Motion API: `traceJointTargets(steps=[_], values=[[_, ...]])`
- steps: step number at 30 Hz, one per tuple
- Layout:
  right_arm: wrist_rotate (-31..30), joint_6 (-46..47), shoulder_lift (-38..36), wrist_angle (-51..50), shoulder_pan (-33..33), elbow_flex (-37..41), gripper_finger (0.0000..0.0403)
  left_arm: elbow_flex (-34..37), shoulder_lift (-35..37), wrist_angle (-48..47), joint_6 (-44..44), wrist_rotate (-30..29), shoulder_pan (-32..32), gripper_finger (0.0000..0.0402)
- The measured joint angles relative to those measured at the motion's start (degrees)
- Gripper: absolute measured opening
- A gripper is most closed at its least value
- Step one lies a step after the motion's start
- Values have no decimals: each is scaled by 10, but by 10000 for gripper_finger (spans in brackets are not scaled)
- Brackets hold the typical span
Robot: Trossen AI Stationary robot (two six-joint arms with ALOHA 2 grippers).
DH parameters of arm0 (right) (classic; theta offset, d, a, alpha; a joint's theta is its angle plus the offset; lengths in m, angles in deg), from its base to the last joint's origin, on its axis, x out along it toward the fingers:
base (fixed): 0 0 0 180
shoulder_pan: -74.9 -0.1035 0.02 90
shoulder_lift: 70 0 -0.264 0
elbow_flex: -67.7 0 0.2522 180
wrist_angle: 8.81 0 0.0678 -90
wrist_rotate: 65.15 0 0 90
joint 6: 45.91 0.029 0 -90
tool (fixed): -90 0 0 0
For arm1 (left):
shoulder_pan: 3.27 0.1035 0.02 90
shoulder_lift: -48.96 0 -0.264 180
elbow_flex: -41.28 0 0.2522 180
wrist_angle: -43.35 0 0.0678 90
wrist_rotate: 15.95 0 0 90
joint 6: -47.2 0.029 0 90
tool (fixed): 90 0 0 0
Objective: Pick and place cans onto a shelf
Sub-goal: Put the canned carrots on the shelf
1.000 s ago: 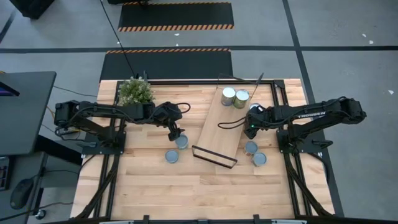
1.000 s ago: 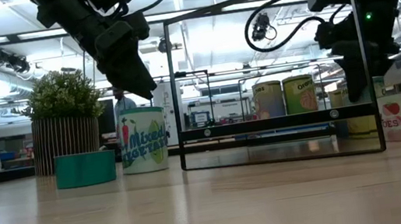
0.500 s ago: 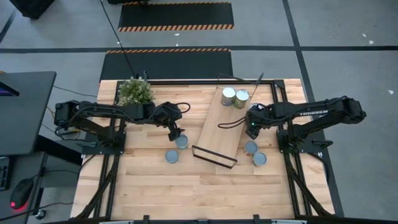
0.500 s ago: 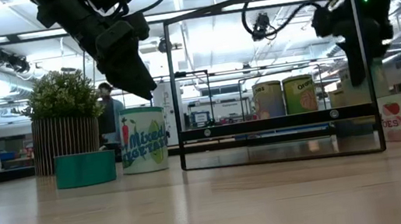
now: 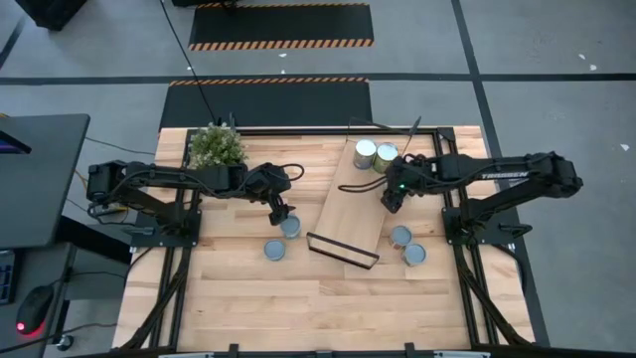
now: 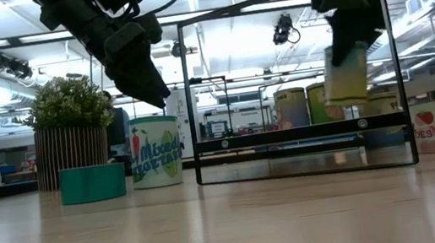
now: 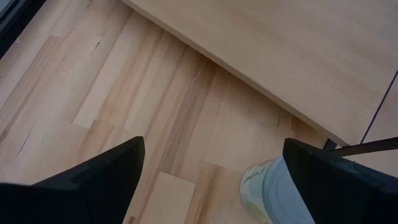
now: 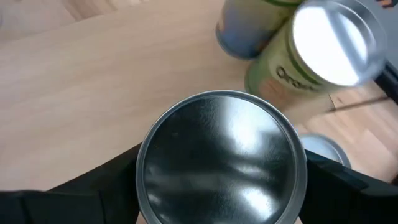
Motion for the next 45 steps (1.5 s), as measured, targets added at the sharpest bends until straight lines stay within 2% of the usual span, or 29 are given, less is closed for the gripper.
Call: traceJointTargets(steps=[5,11,16,26,30,33,38,45], values=[[-7,-25,53,47,8,0,338,0,0,0,0,0,0,388],[3,-47,94,57,33,-1,338,0,0,0,0,0,0,388],[31,-78,96,75,56,-1,348,0,0,0,0,0,0,388],[24,-91,77,70,68,-12,388,0,0,-2,0,0,0,388],[0,-127,64,69,59,-28,387,0,0,-2,0,0,0,388],[-6,-189,56,70,43,-39,387,0,0,-2,0,0,0,388],[-9,-300,46,66,-24,-39,387,0,0,-6,-10,6,-1,388],[-170,-397,48,118,-115,17,387,0,0,-7,-2,6,0,388]])
